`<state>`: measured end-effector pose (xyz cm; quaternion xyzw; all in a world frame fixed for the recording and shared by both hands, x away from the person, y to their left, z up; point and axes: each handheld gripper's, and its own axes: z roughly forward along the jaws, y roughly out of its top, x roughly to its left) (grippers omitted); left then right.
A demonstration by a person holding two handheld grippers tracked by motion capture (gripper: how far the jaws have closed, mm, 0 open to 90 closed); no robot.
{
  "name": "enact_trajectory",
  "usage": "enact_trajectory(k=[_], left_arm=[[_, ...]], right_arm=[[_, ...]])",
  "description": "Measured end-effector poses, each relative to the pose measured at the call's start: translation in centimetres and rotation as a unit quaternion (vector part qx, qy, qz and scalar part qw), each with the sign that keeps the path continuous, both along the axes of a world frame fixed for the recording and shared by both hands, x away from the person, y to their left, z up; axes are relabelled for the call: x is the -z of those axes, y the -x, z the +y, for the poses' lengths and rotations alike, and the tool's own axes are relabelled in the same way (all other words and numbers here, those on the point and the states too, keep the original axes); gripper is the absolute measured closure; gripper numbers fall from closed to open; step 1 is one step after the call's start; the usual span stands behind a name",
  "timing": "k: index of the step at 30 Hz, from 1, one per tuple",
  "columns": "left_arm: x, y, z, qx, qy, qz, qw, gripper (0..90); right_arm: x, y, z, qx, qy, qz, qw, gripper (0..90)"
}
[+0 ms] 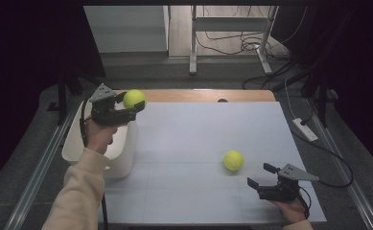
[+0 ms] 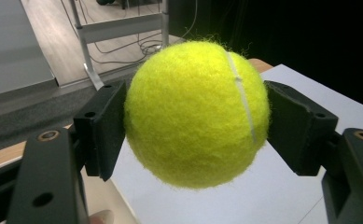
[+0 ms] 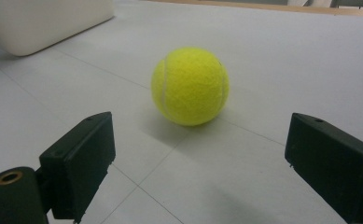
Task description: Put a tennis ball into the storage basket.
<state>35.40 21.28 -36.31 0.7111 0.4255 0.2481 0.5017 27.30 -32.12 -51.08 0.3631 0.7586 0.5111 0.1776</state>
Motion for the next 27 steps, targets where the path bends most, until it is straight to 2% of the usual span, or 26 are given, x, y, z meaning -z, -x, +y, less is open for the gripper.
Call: enact_trajectory(k=[13,27], left_arm=[[-0.1,-0.6,1.5,-0.027,-0.002,0.007,0.9996,27.2],[-0.3,-1.0,2.5,-0.046,-0.005,0.011,0.9989,27.2]], right_arm=[[0.0,0.0,0.0,0.002,-0.001,0.000,1.0000,8.6],[0.0,0.0,0.0,0.002,-0.001,-0.001,1.0000,8.6]])
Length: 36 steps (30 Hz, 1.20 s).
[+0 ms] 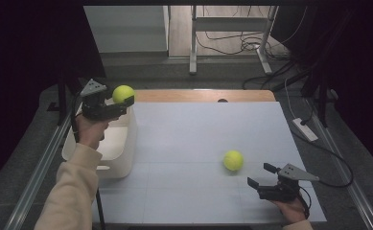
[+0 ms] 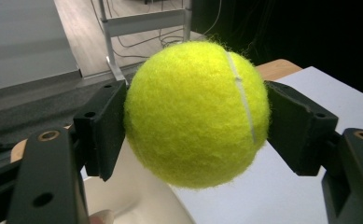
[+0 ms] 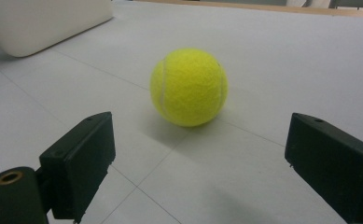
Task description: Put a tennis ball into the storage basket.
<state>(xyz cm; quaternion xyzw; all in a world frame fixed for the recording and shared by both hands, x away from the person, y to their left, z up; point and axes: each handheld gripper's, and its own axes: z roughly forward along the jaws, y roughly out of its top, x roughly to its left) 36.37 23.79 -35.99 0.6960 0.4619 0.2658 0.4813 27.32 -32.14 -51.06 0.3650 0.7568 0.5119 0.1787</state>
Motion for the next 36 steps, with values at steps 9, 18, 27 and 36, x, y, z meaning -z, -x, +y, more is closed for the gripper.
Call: enact_trajectory(k=[9,18,27,36], left_arm=[[0.1,-0.4,0.8,-0.017,0.000,0.008,0.9998,27.2],[0.6,-1.0,2.0,-0.041,0.000,0.019,0.9990,27.2],[0.9,-1.3,2.9,-0.060,-0.008,0.025,0.9978,27.1],[1.2,-1.4,4.2,-0.085,-0.015,0.032,0.9958,27.1]], right_arm=[[-0.1,0.0,0.0,0.002,0.000,-0.002,1.0000,8.7],[0.0,0.0,-0.1,0.002,0.001,0.000,1.0000,8.7],[0.0,-0.1,0.0,0.002,0.001,-0.001,1.0000,8.8],[0.0,-0.1,-0.1,0.001,0.001,-0.001,1.0000,8.8]])
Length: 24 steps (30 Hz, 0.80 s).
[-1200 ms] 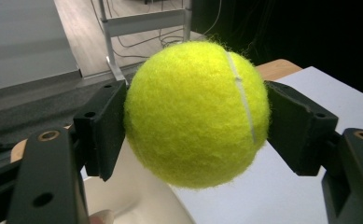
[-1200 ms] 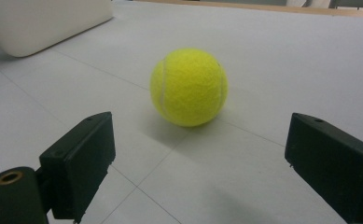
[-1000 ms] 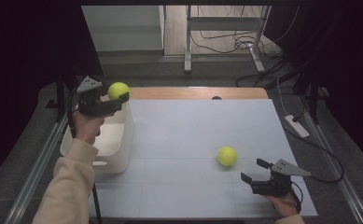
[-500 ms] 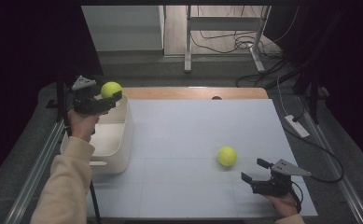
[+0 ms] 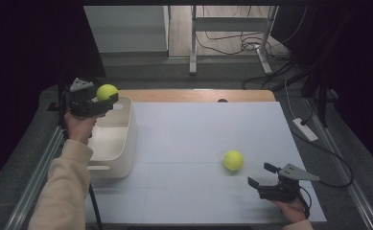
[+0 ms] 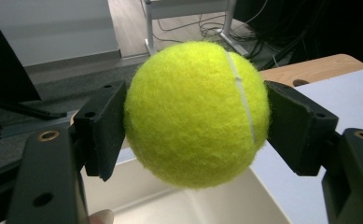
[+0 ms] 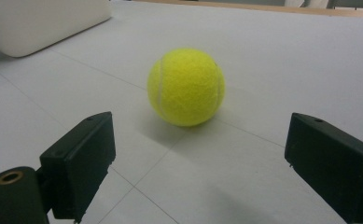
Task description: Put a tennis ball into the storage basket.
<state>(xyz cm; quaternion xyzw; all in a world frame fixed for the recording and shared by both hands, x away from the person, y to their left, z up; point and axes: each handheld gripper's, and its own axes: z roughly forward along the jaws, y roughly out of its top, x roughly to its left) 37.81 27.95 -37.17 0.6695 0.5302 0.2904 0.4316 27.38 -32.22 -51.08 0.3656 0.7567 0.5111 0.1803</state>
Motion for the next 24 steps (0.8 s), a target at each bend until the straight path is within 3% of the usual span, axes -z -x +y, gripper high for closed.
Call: enact_trajectory(k=[24], left_arm=[[1.1,-0.6,1.9,-0.032,-0.007,0.029,0.9991,27.0]], right_arm=[[-0.1,0.1,0.0,0.006,0.001,-0.002,1.0000,8.9]])
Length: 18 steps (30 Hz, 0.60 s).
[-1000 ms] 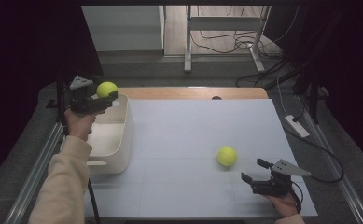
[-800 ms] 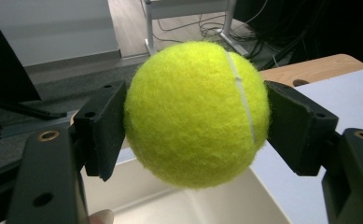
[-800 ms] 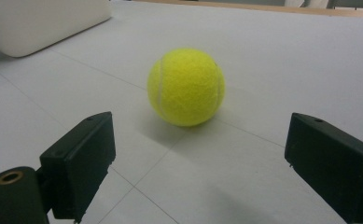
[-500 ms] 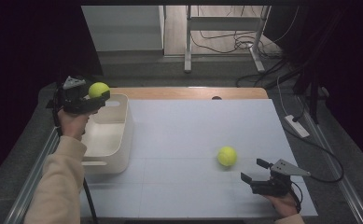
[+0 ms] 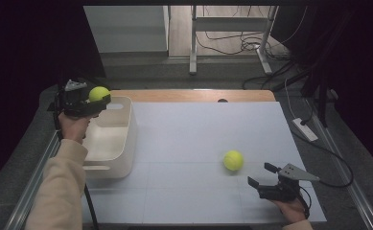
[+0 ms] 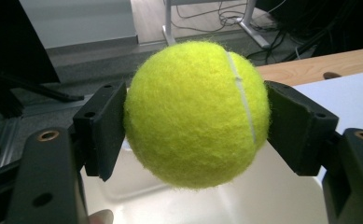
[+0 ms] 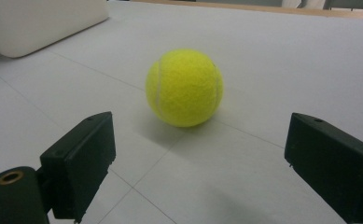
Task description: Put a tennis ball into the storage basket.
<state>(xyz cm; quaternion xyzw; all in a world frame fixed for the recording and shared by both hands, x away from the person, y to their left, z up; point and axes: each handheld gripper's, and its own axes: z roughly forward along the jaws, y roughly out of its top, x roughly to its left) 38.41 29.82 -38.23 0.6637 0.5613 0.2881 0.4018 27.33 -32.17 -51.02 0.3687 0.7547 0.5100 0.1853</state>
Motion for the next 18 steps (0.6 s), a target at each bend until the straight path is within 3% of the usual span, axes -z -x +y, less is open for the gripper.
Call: enact_trajectory(k=[5,9,18], left_arm=[[0.3,-0.2,0.2,-0.005,-0.008,0.009,0.9999,27.0],[0.8,-0.6,0.5,-0.006,0.003,0.028,0.9996,26.9],[1.6,-1.2,0.7,-0.013,-0.013,0.055,0.9983,26.9]], right_arm=[[0.0,0.0,0.0,0.001,0.000,-0.001,1.0000,8.9],[0.0,0.0,-0.1,0.001,-0.003,0.000,1.0000,8.9],[0.0,0.0,-0.1,0.000,-0.001,0.000,1.0000,8.9]])
